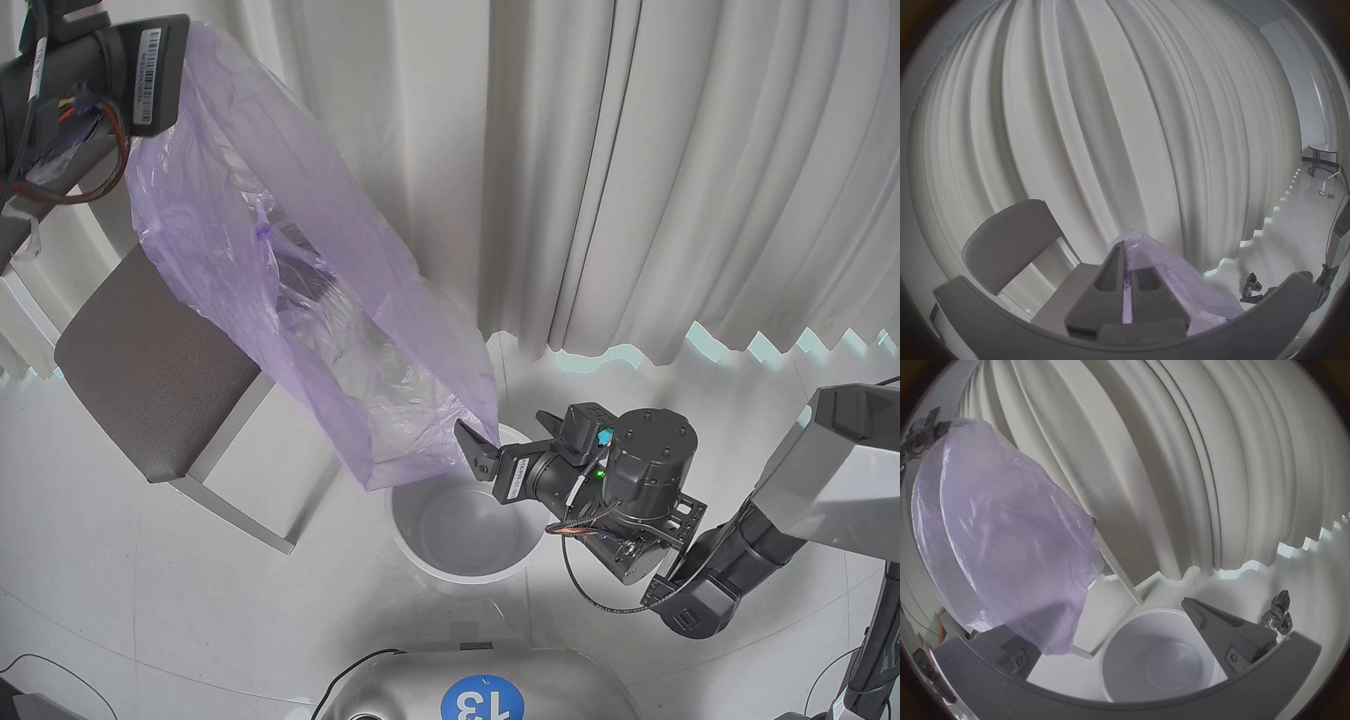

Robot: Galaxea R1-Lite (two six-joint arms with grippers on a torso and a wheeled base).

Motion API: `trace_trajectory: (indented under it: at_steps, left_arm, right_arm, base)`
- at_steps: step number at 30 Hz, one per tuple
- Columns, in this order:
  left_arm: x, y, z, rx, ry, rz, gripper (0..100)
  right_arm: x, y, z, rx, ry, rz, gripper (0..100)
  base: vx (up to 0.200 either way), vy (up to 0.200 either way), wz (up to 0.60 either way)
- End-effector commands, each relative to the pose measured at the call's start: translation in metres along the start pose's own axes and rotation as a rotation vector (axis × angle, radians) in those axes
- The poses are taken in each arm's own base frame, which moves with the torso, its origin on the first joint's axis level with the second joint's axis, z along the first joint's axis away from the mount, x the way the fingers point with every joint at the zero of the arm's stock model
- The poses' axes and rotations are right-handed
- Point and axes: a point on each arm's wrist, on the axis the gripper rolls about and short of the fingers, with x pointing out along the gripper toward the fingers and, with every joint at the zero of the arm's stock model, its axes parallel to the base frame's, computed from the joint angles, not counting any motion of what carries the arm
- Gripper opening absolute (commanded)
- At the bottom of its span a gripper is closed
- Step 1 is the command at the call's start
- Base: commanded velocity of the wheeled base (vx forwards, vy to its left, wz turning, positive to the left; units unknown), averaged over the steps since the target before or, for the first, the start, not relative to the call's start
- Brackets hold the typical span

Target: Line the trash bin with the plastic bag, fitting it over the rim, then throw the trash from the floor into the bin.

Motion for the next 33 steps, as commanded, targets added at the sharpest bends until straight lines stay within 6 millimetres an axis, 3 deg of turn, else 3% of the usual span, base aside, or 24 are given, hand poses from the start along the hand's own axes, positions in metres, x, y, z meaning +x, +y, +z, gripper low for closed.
trace_trajectory:
  at_steps: [1,10,20,33]
  left_arm:
    - [0.0,0.0,0.0,0.0,0.0,0.0,0]
    - [-0.001,0.0,-0.002,-0.001,-0.001,0.002,0]
    - [-0.001,-0.001,-0.004,0.002,0.002,0.001,0]
    - [-0.003,0.002,-0.005,0.004,0.005,0.008,0]
  right_arm:
    - [0.005,-0.012,0.003,-0.001,-0.011,-0.033,100]
    - [0.012,-0.024,0.02,0.011,-0.061,-0.067,100]
    - [0.013,-0.02,0.039,0.104,-0.122,-0.05,100]
    - [0.021,-0.015,0.035,0.234,-0.068,-0.048,100]
  base:
    - [0.0,0.0,0.0]
    - [0.0,0.0,0.0]
    - [0.0,0.0,0.0]
    - [0.0,0.0,0.0]
